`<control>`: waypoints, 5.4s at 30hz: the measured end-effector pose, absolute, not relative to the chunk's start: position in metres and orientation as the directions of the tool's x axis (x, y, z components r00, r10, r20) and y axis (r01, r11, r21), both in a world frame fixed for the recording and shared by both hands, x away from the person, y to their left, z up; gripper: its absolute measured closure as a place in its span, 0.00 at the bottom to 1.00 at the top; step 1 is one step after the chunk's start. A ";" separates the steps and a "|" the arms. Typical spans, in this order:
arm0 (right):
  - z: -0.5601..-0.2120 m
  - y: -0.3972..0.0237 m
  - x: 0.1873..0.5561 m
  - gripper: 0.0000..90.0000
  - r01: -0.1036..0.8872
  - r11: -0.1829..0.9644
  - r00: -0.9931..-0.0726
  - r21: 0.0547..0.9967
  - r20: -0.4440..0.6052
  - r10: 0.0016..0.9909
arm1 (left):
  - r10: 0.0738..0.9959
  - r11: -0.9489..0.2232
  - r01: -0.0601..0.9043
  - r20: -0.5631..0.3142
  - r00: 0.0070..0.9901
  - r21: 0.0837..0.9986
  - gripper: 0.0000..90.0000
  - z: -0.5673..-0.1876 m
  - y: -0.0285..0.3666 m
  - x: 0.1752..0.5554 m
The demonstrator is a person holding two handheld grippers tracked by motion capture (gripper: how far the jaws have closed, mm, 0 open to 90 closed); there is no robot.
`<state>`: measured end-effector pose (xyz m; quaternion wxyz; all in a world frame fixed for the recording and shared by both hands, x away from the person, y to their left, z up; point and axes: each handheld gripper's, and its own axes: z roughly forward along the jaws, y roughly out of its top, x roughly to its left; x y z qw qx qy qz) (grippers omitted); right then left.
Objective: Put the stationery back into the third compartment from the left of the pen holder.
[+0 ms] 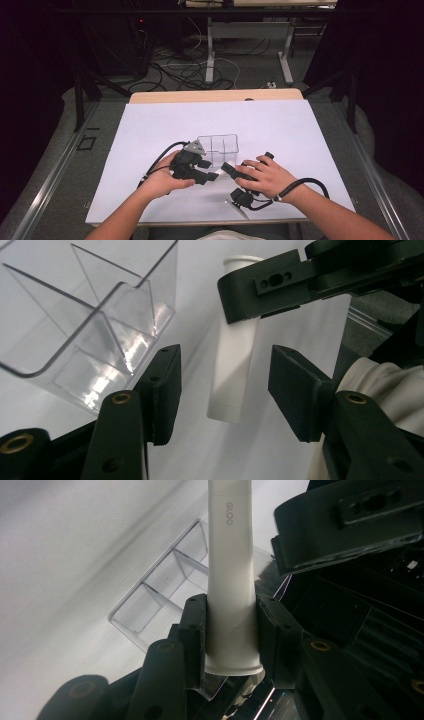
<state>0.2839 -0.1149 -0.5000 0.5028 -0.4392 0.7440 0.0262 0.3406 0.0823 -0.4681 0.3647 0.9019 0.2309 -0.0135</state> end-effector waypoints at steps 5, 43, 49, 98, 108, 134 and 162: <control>-0.506 -0.116 0.288 0.74 -0.718 0.601 -0.105 -0.350 -0.799 -0.592 | 0.389 -0.672 0.402 -0.166 0.906 0.622 0.57 -0.472 0.071 0.342; -0.503 -0.112 0.280 0.70 -0.730 0.585 -0.096 -0.355 -0.793 -0.601 | 0.380 -0.720 0.405 -0.167 0.910 0.563 0.77 -0.482 0.055 0.349; -0.499 -0.118 0.281 0.63 -0.726 0.611 -0.127 -0.316 -0.812 -0.570 | 0.439 -0.674 0.460 -0.188 0.879 0.578 0.77 -0.481 0.064 0.353; -0.510 -0.187 0.328 0.00 0.098 0.750 -0.632 0.654 -0.541 0.554 | 0.634 -0.174 0.386 -0.197 0.748 0.906 0.77 -0.446 0.062 0.385; -0.511 -0.206 0.339 0.00 0.268 0.600 -0.572 0.754 -0.377 0.729 | 0.683 -0.103 0.373 -0.207 0.700 0.922 0.77 -0.453 0.044 0.383; -0.519 -0.195 0.343 0.00 0.438 0.483 -0.532 0.758 -0.214 0.819 | 0.747 -0.108 0.420 -0.205 0.632 0.901 0.77 -0.491 0.017 0.382; -0.517 -0.198 0.342 0.00 0.446 0.461 -0.525 0.767 -0.192 0.829 | 0.751 -0.138 0.438 -0.194 0.631 0.888 0.46 -0.486 0.032 0.377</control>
